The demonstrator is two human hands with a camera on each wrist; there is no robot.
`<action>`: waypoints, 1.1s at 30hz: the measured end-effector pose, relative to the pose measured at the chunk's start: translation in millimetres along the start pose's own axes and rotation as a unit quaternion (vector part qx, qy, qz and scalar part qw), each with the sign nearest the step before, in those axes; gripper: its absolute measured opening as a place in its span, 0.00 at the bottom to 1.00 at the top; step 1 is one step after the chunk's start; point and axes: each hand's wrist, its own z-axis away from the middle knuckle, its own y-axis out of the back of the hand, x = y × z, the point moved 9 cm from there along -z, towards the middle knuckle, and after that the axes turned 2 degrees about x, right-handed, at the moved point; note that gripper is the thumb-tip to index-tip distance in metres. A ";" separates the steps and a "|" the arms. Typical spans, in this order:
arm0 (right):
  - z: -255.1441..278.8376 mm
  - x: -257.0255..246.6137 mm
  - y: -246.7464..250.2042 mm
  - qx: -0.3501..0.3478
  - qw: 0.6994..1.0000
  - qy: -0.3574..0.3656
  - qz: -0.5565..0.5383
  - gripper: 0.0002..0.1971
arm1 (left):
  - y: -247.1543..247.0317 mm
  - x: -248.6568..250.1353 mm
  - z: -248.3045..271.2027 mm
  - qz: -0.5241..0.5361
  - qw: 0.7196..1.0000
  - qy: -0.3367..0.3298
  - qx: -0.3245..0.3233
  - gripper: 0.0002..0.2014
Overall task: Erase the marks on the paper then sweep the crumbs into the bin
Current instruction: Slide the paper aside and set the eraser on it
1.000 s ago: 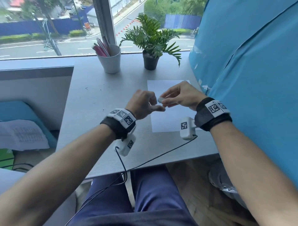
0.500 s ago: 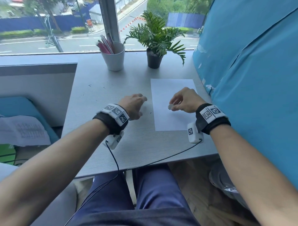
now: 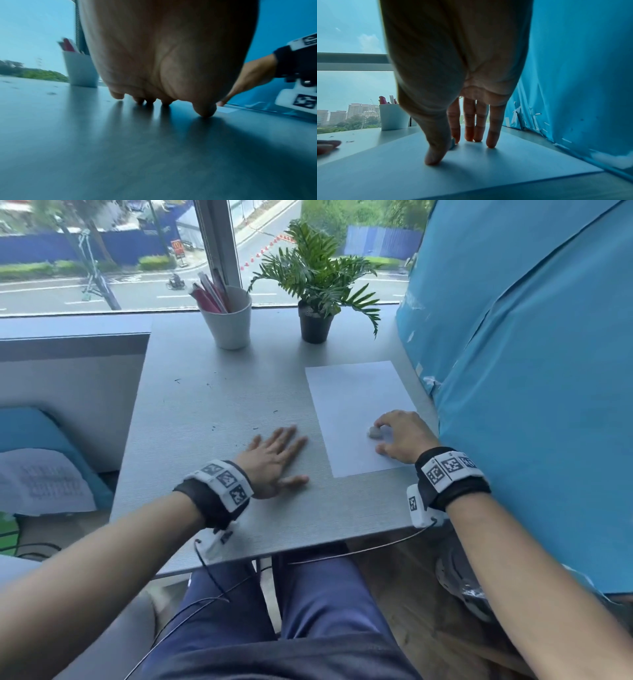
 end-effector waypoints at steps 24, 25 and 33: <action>70.7 18.8 -44.4 0.047 0.997 -0.037 -0.054 0.33 | 9.9 -110.3 30.0 0.021 0.960 0.278 0.000 0.55; 72.2 18.9 -45.9 0.055 0.996 -0.034 -0.059 0.33 | 12.7 -101.9 33.8 0.012 0.957 0.291 0.005 0.55; 84.2 18.3 -52.9 0.118 0.991 -0.015 -0.063 0.30 | -9.2 77.1 10.2 -0.028 0.987 -0.156 -0.034 0.39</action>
